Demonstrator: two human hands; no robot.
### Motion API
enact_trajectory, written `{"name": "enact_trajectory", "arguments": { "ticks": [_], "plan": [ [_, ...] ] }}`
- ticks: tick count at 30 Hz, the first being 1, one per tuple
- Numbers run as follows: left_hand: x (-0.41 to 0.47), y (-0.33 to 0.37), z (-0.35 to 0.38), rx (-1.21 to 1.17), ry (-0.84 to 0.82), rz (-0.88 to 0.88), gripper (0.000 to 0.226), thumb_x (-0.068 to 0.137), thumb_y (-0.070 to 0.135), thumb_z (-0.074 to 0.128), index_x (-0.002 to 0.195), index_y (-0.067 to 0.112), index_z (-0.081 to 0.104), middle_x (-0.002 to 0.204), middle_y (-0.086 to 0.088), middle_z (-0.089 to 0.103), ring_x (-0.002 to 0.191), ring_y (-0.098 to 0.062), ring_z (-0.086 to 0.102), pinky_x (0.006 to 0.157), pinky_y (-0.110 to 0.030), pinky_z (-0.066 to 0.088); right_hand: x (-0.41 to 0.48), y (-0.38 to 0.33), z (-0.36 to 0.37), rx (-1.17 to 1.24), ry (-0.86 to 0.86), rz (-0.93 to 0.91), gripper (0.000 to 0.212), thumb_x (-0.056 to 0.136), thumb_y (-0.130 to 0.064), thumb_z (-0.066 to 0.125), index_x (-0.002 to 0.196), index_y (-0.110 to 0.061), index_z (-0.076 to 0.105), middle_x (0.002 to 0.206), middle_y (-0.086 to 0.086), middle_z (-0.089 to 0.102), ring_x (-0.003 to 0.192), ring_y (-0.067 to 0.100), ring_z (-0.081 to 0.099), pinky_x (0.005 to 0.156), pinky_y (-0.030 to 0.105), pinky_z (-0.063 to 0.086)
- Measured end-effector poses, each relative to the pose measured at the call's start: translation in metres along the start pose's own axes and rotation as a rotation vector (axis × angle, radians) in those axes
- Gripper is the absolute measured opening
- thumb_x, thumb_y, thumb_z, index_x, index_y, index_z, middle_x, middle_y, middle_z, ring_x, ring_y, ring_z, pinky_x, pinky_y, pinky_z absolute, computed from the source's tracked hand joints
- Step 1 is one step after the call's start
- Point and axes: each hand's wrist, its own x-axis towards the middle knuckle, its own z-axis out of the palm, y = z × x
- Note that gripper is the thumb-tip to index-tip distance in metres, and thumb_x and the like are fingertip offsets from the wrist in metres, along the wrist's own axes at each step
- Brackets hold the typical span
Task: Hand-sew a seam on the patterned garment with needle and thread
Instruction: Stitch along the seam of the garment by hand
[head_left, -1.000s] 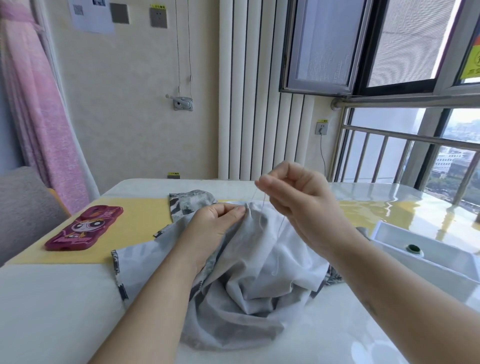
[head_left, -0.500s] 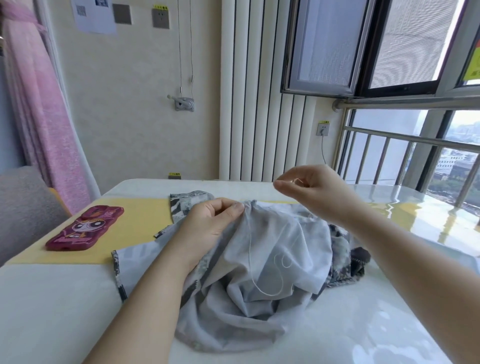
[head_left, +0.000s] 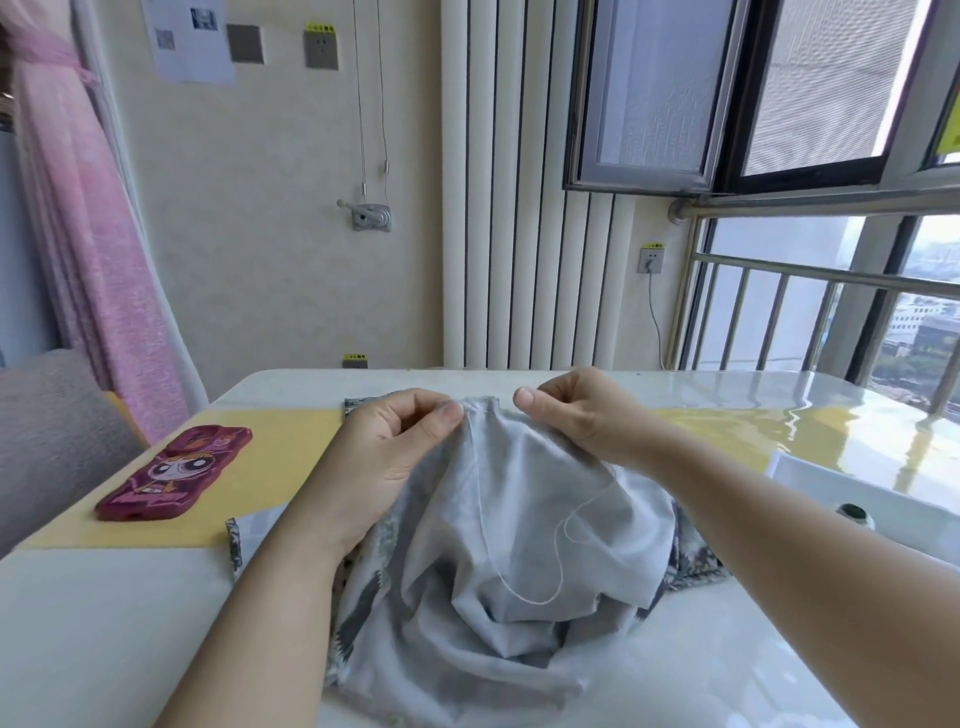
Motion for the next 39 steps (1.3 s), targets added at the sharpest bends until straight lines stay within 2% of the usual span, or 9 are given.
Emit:
{"name": "enact_trajectory", "arguments": {
  "ticks": [10,14,19,23,27,29,32,35,39],
  "plan": [
    [0.000,-0.006,-0.001,0.241,-0.054,-0.053,0.022,0.073,0.038,0.067,0.079,0.018,0.073,0.081,0.006,0.071,0.077,-0.003,0.060,0.080,-0.020,0.044,0.000,0.010,-0.020,-0.505,0.186,-0.226,0.059,0.057,-0.073,0.056,0.047,-0.022,0.027,0.045,-0.006,0.021,0.046,0.012,0.021,0.048,0.029,0.021],
    [0.001,-0.012,0.004,0.380,-0.089,-0.078,0.009,0.086,0.022,0.067,0.081,0.016,0.073,0.079,0.006,0.071,0.073,-0.001,0.059,0.072,-0.013,0.044,-0.001,0.025,-0.025,-0.629,0.227,-0.356,0.064,0.070,-0.080,0.045,0.048,-0.022,0.027,0.042,-0.005,0.025,0.043,0.020,0.025,0.047,0.026,0.031],
    [0.002,-0.017,0.007,0.456,-0.065,-0.095,0.008,0.085,0.023,0.069,0.083,0.017,0.074,0.084,0.000,0.074,0.075,-0.003,0.060,0.075,-0.020,0.046,-0.005,0.037,-0.021,-0.676,0.272,-0.370,0.067,0.075,-0.080,0.038,0.048,-0.019,0.031,0.041,-0.004,0.027,0.040,0.022,0.029,0.048,0.021,0.022],
    [0.001,-0.014,0.008,0.453,-0.048,-0.099,0.010,0.086,0.023,0.068,0.083,0.015,0.074,0.089,-0.009,0.072,0.074,-0.006,0.057,0.072,-0.017,0.044,-0.010,0.024,-0.019,-0.575,0.304,-0.104,0.054,0.074,-0.071,0.043,0.073,-0.019,0.055,0.056,-0.005,0.044,0.051,0.012,0.040,0.050,0.030,0.028],
    [0.000,-0.010,0.006,0.433,-0.041,-0.118,0.012,0.086,0.025,0.068,0.084,0.015,0.075,0.090,-0.007,0.073,0.075,-0.007,0.058,0.076,-0.023,0.046,-0.024,-0.010,-0.018,-0.285,0.278,0.027,0.031,0.100,-0.019,0.035,0.118,-0.009,0.058,0.068,-0.009,0.054,0.064,0.003,0.052,0.060,0.022,0.038],
    [-0.001,-0.009,0.005,0.428,-0.033,-0.125,0.012,0.086,0.027,0.069,0.083,0.017,0.075,0.089,-0.006,0.073,0.077,-0.009,0.060,0.081,-0.030,0.048,-0.034,-0.026,-0.008,-0.258,0.184,0.013,0.035,0.099,-0.008,0.033,0.118,-0.015,0.061,0.058,-0.020,0.044,0.050,-0.005,0.048,0.052,0.013,0.036],
    [-0.002,-0.007,0.005,0.440,-0.026,-0.128,0.012,0.085,0.030,0.069,0.081,0.021,0.075,0.088,-0.008,0.073,0.077,-0.012,0.060,0.084,-0.037,0.048,-0.045,-0.040,0.013,-0.310,0.069,-0.048,0.033,0.099,-0.011,0.035,0.111,-0.022,0.064,0.074,-0.016,0.060,0.051,-0.004,0.049,0.053,0.013,0.038],
    [-0.004,-0.005,0.006,0.419,-0.051,-0.128,0.011,0.085,0.030,0.068,0.082,0.023,0.076,0.084,0.003,0.074,0.079,-0.008,0.065,0.083,-0.031,0.049,-0.040,-0.038,0.025,-0.259,0.170,-0.044,0.031,0.100,-0.014,0.034,0.104,-0.021,0.063,0.089,-0.010,0.064,0.058,-0.007,0.048,0.055,0.011,0.037],
    [-0.006,0.001,0.012,0.384,-0.109,-0.085,0.011,0.086,0.028,0.067,0.084,0.022,0.075,0.082,0.008,0.074,0.076,-0.002,0.064,0.072,-0.015,0.046,-0.031,-0.035,0.035,-0.263,0.207,-0.022,0.029,0.100,-0.016,0.032,0.094,-0.020,0.061,0.063,-0.011,0.052,0.053,-0.002,0.047,0.049,0.013,0.035]
  ]
}}
